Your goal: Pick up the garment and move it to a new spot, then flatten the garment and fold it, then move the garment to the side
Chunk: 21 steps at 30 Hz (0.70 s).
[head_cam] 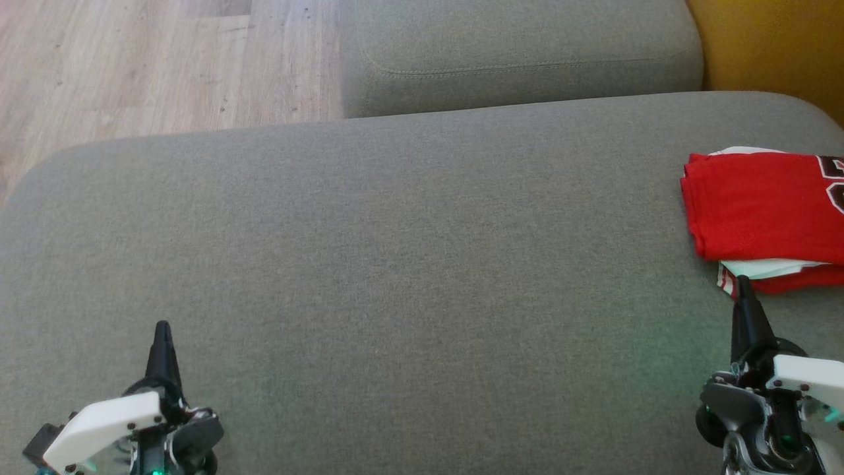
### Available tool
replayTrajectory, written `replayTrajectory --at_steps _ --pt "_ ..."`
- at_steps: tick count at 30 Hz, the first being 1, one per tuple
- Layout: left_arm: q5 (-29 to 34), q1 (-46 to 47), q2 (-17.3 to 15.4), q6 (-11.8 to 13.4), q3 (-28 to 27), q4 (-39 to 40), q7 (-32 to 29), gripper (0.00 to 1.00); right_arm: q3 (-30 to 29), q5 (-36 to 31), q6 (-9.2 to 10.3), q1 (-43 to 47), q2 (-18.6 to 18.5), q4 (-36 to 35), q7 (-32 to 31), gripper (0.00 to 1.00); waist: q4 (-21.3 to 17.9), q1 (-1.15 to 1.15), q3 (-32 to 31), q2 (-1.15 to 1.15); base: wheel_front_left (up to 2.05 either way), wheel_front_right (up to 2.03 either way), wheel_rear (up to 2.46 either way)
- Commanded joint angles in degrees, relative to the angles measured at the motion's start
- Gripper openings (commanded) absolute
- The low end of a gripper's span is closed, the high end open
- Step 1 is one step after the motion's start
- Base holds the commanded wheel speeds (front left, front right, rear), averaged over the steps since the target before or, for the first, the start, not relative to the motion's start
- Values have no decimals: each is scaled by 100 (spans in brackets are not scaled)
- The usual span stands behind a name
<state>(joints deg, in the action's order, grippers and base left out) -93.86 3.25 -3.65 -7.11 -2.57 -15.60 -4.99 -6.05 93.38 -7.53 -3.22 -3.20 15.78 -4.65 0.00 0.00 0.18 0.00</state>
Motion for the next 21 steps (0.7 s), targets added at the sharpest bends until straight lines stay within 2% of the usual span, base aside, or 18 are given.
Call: replayTrajectory --at_steps 1,21 --pt "30 279 -44 -37 -227 163 -14 0 99 1 4 -283 -74 -184 -66 0 0 0 0 0 0 0 0" --pt "60 282 -19 -37 -264 161 -44 0 67 -27 4 -286 -51 -182 -92 0 0 0 0 0 0 0 0"
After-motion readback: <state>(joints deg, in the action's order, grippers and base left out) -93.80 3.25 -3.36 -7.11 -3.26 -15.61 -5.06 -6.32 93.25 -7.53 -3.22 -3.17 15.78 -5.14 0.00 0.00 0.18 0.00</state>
